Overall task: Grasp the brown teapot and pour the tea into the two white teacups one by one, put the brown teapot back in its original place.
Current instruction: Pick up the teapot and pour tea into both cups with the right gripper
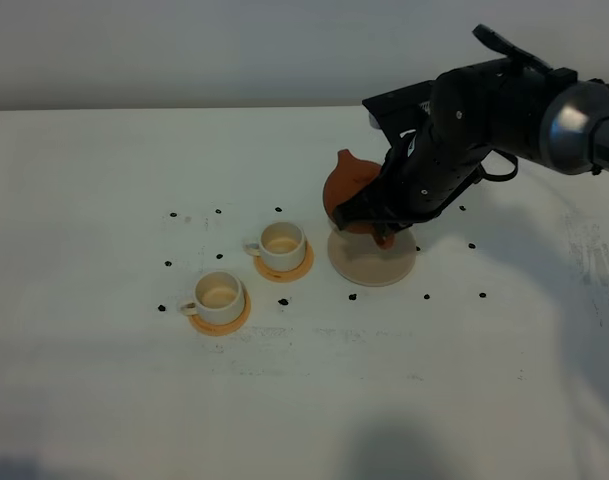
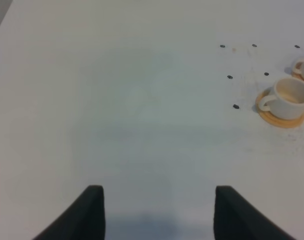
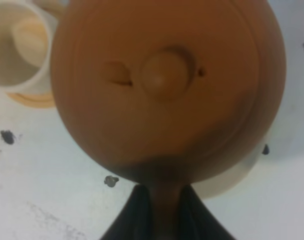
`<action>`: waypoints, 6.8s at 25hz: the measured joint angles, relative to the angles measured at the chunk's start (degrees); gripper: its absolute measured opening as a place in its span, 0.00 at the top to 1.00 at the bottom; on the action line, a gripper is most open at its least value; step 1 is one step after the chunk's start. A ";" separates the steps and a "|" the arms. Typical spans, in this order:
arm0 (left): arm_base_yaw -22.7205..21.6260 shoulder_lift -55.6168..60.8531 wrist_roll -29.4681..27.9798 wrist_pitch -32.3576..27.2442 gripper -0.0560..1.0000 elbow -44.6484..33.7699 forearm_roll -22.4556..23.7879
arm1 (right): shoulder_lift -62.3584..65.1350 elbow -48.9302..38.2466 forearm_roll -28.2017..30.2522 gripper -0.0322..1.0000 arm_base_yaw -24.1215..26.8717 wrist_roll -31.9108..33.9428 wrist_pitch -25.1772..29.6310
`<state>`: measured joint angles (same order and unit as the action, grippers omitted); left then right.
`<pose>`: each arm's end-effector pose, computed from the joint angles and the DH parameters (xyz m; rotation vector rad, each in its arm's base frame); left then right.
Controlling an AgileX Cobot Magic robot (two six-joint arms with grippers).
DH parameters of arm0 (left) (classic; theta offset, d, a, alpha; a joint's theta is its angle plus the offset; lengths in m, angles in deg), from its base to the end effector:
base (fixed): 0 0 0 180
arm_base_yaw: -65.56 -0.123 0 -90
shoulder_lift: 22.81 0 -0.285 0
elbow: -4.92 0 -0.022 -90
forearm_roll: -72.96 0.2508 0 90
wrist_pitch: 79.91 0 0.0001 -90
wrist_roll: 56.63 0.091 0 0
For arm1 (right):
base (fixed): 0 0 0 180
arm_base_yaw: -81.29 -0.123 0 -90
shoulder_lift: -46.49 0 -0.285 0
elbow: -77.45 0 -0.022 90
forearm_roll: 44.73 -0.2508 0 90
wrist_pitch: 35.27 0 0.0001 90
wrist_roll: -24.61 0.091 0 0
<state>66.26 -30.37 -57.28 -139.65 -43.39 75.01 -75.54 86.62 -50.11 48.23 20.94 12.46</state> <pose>-0.0052 0.0029 0.2800 -0.0006 2.0174 0.0277 0.3494 0.2350 0.2019 -0.8211 2.7032 0.2323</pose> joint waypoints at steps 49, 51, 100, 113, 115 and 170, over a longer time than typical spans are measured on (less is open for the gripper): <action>0.00 0.00 0.00 0.00 0.47 0.00 0.00 | 3.09 0.00 27.81 0.88 -11.09 -11.36 3.05; 0.00 0.00 0.00 0.00 0.47 0.00 0.00 | 3.09 0.00 29.74 0.88 -11.89 -10.54 2.77; 0.00 -0.05 0.00 0.00 0.47 0.00 0.00 | -1.96 -2.47 47.32 0.88 -17.53 -5.86 3.06; 0.00 -0.05 0.00 0.00 0.47 0.00 0.00 | -2.25 -2.47 51.52 0.88 -18.55 -5.86 2.49; 0.00 -0.05 0.00 0.00 0.47 0.00 0.00 | -2.25 -2.47 51.65 0.88 -18.56 -5.86 2.43; 0.00 -0.05 0.00 0.00 0.47 0.00 0.00 | -2.25 -2.47 58.96 0.88 -18.69 -10.63 4.91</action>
<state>66.26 -30.42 -57.28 -139.65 -43.39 75.01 -77.78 84.15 8.85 29.54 10.32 17.37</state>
